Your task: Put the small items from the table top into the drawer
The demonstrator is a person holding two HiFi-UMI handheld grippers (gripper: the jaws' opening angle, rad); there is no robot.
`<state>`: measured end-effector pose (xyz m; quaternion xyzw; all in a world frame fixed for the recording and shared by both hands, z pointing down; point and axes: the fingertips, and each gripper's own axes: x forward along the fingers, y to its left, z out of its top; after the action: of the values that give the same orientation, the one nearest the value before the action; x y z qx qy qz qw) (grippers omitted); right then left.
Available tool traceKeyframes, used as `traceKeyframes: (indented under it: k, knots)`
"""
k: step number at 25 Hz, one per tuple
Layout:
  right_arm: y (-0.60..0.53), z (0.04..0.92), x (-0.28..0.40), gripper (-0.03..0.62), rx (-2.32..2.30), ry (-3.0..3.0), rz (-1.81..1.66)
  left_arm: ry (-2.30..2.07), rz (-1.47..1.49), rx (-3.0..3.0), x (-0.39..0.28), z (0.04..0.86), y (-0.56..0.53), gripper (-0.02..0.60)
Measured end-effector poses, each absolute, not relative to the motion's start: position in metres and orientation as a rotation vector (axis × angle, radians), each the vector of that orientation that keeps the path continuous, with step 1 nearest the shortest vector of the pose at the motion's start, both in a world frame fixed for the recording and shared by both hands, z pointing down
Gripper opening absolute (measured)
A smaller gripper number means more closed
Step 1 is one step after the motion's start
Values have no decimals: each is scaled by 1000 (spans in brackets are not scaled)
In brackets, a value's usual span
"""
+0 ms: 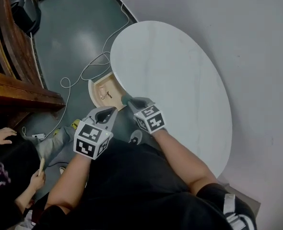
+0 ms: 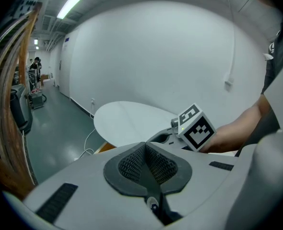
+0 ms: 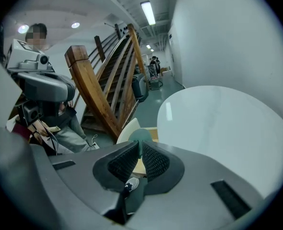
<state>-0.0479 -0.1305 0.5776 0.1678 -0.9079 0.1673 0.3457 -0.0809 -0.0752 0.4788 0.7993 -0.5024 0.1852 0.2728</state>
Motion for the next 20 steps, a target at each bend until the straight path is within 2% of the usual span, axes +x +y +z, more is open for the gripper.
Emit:
traceKeyframes:
  k: [7,20]
  knots:
    - [-119,628,-103,28,297,-2261,381,-1410,497,2071,-128,492,-64,15]
    - [-116,741,-155,28,115,-2010,309,-1408,482,2010,-191,514,-54,15]
